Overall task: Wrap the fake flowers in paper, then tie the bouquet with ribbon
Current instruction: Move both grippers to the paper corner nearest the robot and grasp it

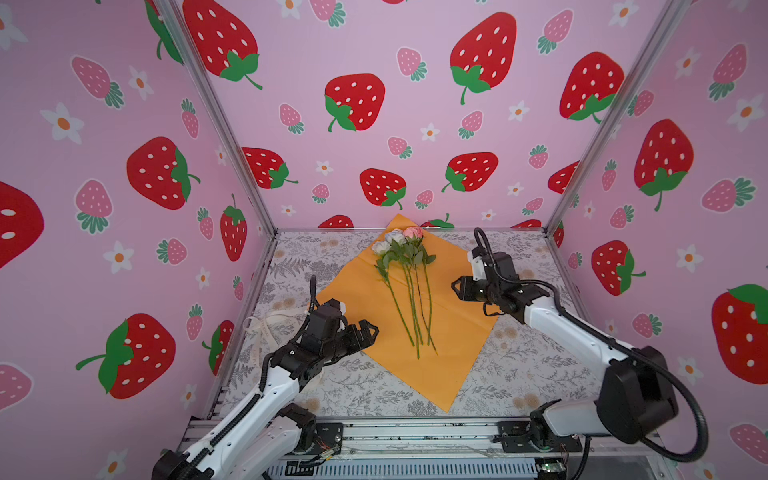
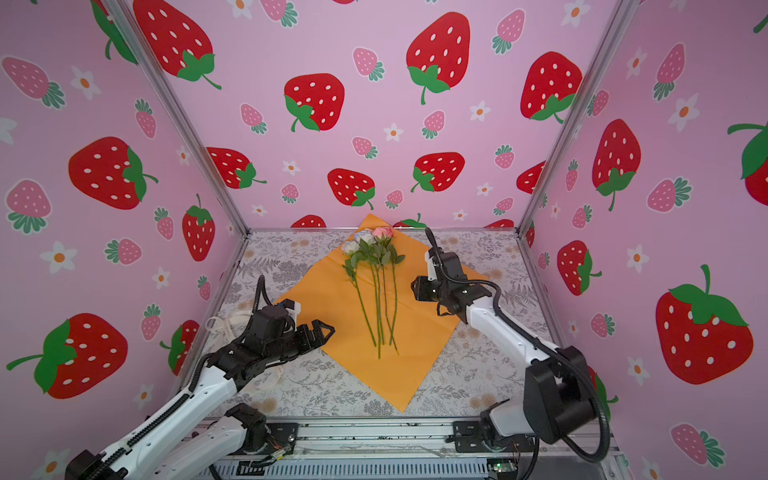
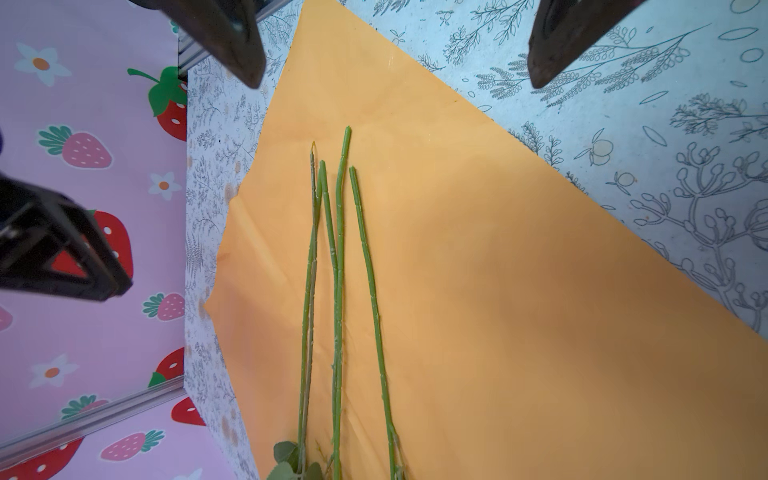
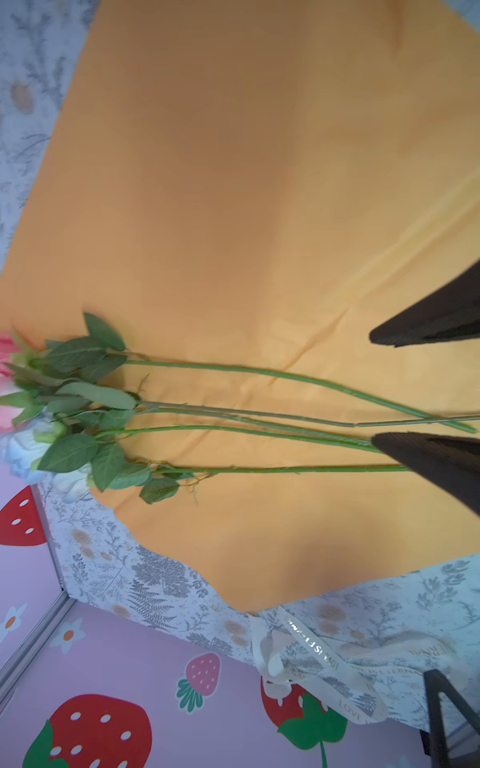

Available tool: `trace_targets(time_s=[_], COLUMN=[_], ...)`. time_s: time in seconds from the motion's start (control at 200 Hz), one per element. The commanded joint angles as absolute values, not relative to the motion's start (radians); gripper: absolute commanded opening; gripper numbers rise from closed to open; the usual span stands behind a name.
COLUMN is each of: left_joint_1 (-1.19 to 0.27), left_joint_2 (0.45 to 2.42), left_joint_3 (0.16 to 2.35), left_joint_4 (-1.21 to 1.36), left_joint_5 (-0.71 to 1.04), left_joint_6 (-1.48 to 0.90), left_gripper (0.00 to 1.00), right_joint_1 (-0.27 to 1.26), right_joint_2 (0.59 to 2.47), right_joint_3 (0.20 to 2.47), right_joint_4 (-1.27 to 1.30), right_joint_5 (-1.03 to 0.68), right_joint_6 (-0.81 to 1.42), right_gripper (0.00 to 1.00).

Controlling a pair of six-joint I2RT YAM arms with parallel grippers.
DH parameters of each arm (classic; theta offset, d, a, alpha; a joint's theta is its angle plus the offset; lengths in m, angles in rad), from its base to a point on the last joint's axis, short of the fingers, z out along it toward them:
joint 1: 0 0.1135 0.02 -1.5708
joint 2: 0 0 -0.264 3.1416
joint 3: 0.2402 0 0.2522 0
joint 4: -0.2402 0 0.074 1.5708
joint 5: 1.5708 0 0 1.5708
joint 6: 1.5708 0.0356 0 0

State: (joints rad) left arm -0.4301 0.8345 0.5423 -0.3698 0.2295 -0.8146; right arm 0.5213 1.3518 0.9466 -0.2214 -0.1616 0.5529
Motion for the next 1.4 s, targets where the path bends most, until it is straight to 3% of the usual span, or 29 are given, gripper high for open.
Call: trace_targets(time_s=[0.0,0.21,0.505,0.675,1.081,1.381,1.396], left_joint_1=[-0.436,-0.498,-0.691,-0.77,-0.781,-0.779,-0.778], left_joint_2=[0.78,0.712,0.735,0.82,0.916,0.916,0.92], left_joint_3=[0.493,0.426,0.377,0.406,0.462,0.544,0.548], left_joint_4=[-0.373,-0.385,-0.337,-0.327,-0.331,-0.357,-0.359], left_joint_5=[0.257,0.284,0.219,0.174,0.162,0.144,0.144], left_joint_6=[-0.88,-0.979,-1.093,-1.095,-1.049,-1.011,-1.008], left_gripper=[0.99,0.99,0.99,0.99,0.99,0.99,0.99], right_joint_1=[0.521,0.551,0.59,0.606,0.669,0.67,0.67], right_joint_2=[1.221,0.875,0.723,0.791,1.053,1.072,1.074], right_joint_3=[0.77,0.429,0.339,0.289,0.233,0.236,0.24], right_joint_4=[-0.227,-0.283,-0.527,-0.469,-0.079,0.179,0.188], right_joint_5=[-0.207,-0.4,-0.468,-0.557,-0.665,-0.675,-0.675], right_joint_6=[0.713,0.897,0.886,0.882,0.919,1.011,1.01], right_gripper=[0.39,0.37,0.37,0.38,0.5,0.51,0.55])
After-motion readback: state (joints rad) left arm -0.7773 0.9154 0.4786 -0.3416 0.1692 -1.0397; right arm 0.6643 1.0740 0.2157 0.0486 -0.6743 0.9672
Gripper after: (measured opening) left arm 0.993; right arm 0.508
